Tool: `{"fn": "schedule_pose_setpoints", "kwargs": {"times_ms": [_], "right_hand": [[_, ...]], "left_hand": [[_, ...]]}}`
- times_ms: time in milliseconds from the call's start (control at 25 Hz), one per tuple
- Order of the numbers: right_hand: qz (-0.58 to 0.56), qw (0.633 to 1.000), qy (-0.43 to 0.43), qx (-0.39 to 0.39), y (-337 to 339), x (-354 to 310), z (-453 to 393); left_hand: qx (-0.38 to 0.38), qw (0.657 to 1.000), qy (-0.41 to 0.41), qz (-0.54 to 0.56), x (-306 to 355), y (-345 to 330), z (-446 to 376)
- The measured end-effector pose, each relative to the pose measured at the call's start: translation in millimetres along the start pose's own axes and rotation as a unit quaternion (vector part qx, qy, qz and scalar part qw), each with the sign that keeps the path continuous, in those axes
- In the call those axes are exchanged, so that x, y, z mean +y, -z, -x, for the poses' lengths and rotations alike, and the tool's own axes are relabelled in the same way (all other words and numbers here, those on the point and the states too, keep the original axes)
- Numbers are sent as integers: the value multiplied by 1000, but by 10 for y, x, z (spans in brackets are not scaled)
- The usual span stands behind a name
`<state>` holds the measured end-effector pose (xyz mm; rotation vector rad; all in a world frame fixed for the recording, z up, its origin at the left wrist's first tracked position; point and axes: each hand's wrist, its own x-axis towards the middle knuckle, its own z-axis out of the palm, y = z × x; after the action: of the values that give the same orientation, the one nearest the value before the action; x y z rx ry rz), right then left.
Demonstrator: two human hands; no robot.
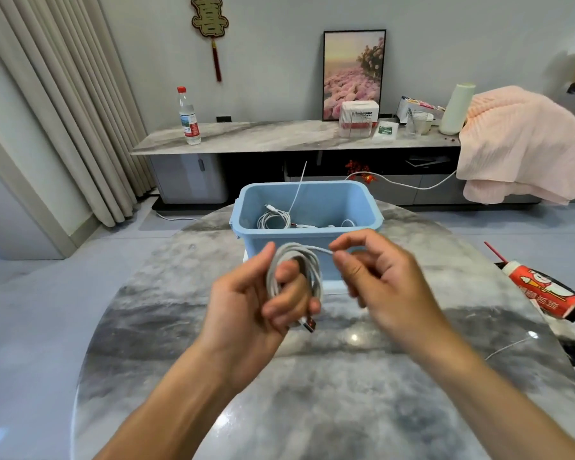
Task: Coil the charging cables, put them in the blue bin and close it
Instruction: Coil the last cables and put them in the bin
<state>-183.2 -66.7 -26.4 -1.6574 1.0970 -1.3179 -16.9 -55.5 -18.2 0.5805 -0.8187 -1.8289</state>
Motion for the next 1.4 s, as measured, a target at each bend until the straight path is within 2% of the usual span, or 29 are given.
{"fn": "schedule_pose_setpoints", "kwargs": {"times_ms": [120, 280, 400, 520, 600, 680, 760, 840, 920, 960, 1000, 1080, 1160, 1200, 1280, 1400], "right_hand": [[-123, 988, -90, 1, -357, 33, 254], [-146, 987, -64, -6, -534, -107, 401], [-46, 997, 2, -64, -432, -124, 391], [70, 988, 57, -125, -341, -60, 351], [142, 978, 123, -93, -317, 17, 306], [257, 935, 244, -20, -304, 103, 243], [376, 855, 356, 22, -300, 149, 186], [445, 784, 433, 33, -306, 106, 175], [458, 761, 460, 26, -283, 50, 162], [442, 772, 456, 26, -264, 26, 142], [409, 801, 436, 31, -237, 12, 119], [303, 887, 346, 47, -210, -3, 87], [194, 947, 251, 50, -262, 24, 115], [151, 962, 222, 51, -317, 57, 149], [121, 967, 206, 83, -421, 105, 209], [176, 943, 251, 129, -453, 105, 257]], "left_hand": [[44, 993, -43, 96, 94, 71, 8], [78, 982, -82, 153, 129, 113, 5], [84, 976, -95, 176, 163, 144, 11], [86, 971, -101, 197, 191, 156, 24], [92, 969, -98, 206, 186, 153, 25], [103, 966, -95, 216, 163, 134, 23], [113, 964, -89, 226, 124, 92, 22], [121, 968, -75, 204, 90, 41, 13], [114, 978, -47, 170, 50, 25, 13], [105, 982, -27, 158, 39, 10, 19], [92, 984, -5, 155, 30, -11, 25], [76, 982, 25, 171, 23, -56, 49], [90, 978, 22, 188, 18, -82, 65], [98, 976, 17, 195, 13, -87, 67], [96, 976, 7, 195, 5, -95, 70], [78, 983, -26, 163, -3, -50, 70]]}}
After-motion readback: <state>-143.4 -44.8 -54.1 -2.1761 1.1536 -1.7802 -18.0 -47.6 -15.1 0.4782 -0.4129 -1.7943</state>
